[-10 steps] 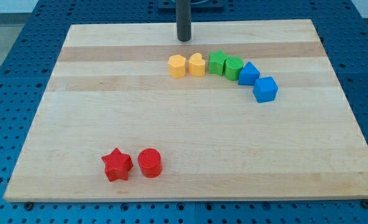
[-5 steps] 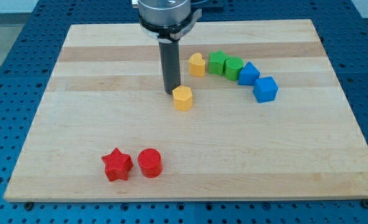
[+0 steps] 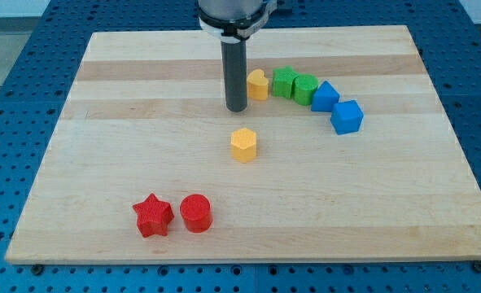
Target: Move the yellow hexagon towards right of red circle
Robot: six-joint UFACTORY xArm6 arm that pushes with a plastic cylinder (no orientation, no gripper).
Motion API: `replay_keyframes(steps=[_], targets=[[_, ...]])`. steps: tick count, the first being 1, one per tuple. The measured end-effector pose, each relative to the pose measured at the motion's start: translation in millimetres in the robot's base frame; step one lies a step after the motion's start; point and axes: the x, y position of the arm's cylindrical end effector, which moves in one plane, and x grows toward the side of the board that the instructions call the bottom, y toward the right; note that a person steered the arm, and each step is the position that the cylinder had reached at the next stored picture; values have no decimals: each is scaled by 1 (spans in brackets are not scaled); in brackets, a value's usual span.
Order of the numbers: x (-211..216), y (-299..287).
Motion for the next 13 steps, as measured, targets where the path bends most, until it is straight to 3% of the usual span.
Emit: replay_keyframes(steps=[1,2,5,6,8,9,12,13], targets=[[39,3],[47,3],[124,-26],[56,-9],[61,24],[98,23],[130,12],[165,12]])
